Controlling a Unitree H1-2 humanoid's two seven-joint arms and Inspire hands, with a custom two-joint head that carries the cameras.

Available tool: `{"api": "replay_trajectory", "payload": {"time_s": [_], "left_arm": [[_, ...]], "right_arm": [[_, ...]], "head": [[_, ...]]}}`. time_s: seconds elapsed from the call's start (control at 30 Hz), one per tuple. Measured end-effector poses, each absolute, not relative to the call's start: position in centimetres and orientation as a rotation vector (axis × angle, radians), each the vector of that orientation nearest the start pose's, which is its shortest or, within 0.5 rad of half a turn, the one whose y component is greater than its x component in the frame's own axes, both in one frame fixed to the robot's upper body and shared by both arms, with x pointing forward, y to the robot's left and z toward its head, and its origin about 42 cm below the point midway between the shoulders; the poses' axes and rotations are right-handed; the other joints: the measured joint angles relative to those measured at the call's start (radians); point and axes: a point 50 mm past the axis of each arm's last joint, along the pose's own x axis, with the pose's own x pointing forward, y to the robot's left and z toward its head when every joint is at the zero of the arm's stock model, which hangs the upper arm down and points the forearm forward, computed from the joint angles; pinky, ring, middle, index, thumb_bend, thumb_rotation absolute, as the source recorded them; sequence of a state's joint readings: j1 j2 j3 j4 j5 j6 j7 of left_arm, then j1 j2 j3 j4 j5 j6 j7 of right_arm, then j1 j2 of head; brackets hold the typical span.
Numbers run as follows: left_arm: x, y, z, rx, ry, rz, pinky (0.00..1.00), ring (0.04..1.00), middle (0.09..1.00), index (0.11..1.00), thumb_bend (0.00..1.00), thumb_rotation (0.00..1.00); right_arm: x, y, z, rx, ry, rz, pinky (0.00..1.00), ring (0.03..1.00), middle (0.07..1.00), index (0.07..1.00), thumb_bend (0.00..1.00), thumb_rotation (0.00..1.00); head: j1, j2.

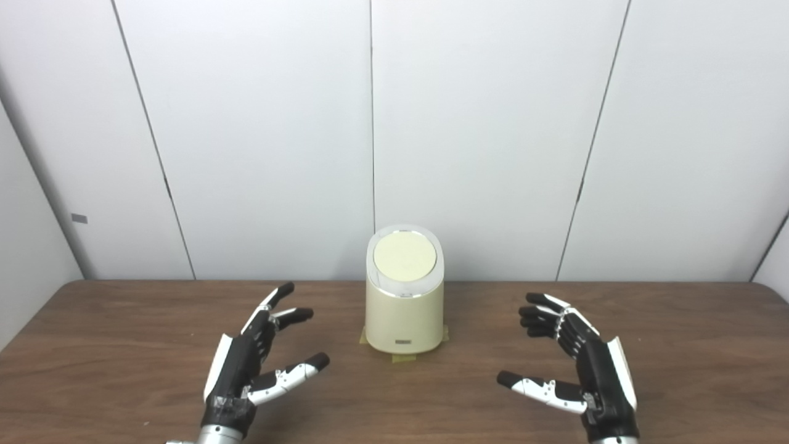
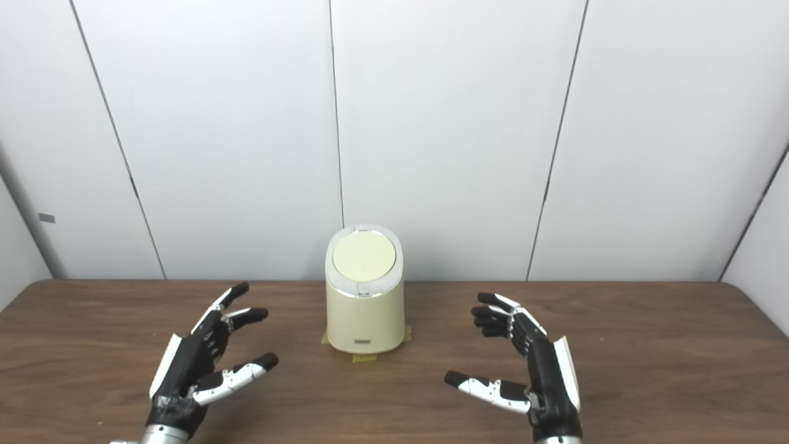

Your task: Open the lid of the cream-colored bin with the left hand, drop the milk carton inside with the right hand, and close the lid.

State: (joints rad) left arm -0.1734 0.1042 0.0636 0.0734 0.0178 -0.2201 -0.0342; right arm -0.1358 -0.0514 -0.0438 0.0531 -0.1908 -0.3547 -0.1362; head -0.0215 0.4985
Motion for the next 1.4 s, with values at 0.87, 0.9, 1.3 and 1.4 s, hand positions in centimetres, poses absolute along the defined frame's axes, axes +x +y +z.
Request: {"api": "replay_trajectory", "payload": {"time_s": [0.87,0.9,1.3,1.4], "left_arm": [[33.6,24.3,14.6,0.138,-0.342,0.068,0.99,0.919,0.832,0.485,0.52,0.05],[33.6,24.3,14.6,0.14,-0.341,0.068,1.0,0.925,0.835,0.485,0.52,0.06],[33.6,24.4,14.5,0.158,-0.383,0.05,0.68,0.472,0.547,0.615,0.49,0.0],[33.7,24.6,14.2,0.133,-0.372,0.052,0.66,0.449,0.532,0.718,0.49,0.0]], "right_arm": [[31.8,-22.6,16.3,-0.223,-0.488,-0.16,0.78,0.818,0.771,0.485,0.52,0.13],[31.8,-22.6,16.3,-0.225,-0.488,-0.161,0.77,0.815,0.771,0.485,0.52,0.13],[32.2,-22.9,15.0,-0.252,-0.465,-0.158,0.65,0.5,0.69,0.736,0.53,0.01],[32.4,-23.1,14.4,-0.254,-0.456,-0.155,0.72,0.462,0.711,0.776,0.51,0.0]], "head": [[0.002,0.003],[0.002,0.003],[0.002,0.006],[0.002,0.006]]}}
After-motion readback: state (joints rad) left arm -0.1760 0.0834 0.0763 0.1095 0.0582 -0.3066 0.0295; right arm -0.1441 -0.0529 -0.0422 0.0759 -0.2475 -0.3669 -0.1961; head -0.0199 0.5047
